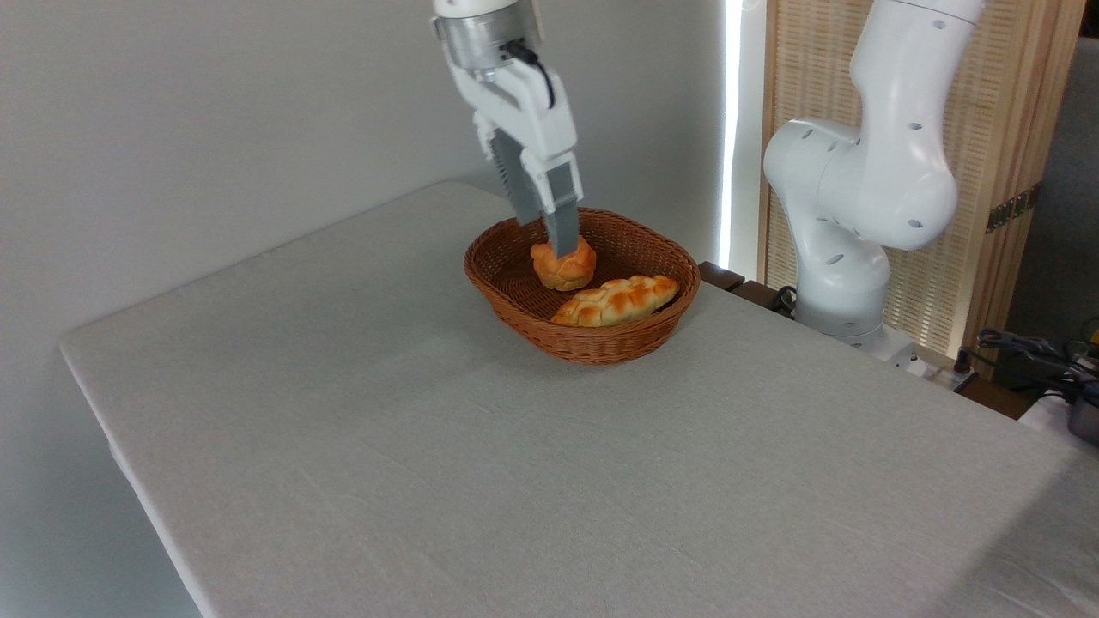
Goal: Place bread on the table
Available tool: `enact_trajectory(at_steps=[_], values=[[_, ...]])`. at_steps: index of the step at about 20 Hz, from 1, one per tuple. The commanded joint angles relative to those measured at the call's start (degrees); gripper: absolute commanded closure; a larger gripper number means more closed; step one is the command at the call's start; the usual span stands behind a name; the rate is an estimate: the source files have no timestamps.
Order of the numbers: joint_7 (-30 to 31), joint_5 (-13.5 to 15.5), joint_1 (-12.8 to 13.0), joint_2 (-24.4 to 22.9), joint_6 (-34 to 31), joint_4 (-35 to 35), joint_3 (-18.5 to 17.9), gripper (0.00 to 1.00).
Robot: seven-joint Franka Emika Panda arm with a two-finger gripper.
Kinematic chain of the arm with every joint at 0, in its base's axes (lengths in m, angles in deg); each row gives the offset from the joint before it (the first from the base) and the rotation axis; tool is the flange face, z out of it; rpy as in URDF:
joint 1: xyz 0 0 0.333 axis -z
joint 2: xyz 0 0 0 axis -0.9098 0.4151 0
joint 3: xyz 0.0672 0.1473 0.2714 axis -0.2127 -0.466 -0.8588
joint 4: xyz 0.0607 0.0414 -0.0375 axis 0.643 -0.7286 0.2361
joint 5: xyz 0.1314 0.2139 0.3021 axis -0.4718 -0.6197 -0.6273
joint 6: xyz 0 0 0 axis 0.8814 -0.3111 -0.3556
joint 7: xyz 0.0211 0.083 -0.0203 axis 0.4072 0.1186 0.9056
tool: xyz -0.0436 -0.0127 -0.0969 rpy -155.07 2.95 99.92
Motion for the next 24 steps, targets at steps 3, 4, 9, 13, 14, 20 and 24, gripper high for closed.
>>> enact_trajectory(at_steps=[3, 4, 9, 13, 14, 20, 24], values=[[0.97, 4.90, 14.48, -5.09, 0.55, -7.39, -3.42, 0.00], [0.97, 5.61, 16.15, -5.09, 0.99, -8.27, -4.12, 0.00], [0.97, 6.49, 20.73, -4.82, 8.18, -12.66, -4.22, 0.00], [1.05, 6.49, 22.76, -3.86, 13.73, -15.48, -4.13, 0.00], [1.05, 6.49, 23.46, -3.77, 14.35, -16.10, -4.13, 0.00], [0.88, 6.49, 25.22, -2.98, 19.79, -19.17, -4.13, 0.00], [0.97, 6.32, 26.45, -2.36, 22.53, -21.11, -4.13, 0.00]])
